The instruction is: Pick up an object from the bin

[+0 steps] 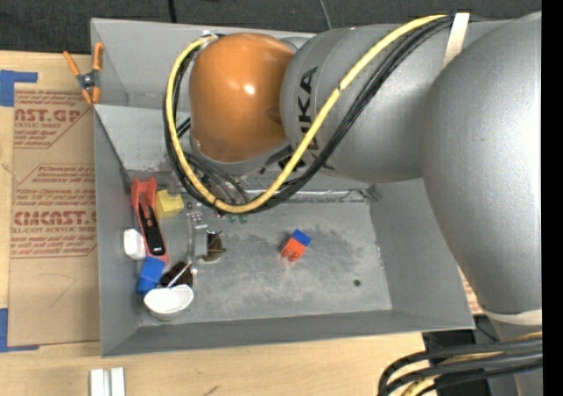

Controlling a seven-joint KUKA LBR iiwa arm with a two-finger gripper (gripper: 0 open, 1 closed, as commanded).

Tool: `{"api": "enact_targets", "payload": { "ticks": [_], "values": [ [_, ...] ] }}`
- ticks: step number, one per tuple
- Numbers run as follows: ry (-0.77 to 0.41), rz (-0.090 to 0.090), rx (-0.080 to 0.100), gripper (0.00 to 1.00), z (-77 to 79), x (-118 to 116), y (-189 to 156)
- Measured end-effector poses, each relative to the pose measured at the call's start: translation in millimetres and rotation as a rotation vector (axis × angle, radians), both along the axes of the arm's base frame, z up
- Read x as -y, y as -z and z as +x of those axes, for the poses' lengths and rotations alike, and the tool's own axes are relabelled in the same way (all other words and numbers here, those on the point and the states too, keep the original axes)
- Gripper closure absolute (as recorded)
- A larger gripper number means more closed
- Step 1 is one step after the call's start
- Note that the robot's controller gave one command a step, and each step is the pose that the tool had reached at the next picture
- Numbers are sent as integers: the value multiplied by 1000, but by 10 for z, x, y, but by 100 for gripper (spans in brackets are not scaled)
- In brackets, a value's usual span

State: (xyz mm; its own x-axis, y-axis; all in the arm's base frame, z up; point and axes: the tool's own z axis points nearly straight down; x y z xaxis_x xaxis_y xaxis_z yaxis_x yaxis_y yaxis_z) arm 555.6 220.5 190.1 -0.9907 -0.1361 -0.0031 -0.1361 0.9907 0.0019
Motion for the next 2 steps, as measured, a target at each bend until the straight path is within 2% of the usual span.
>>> {"api": "enact_targets", "payload": {
  "ticks": [1,2],
  "values": [
    [-302,-1,0,0,-380,404,264],
    [-401,-1,3,0,-249,536,458]
  ]
}}
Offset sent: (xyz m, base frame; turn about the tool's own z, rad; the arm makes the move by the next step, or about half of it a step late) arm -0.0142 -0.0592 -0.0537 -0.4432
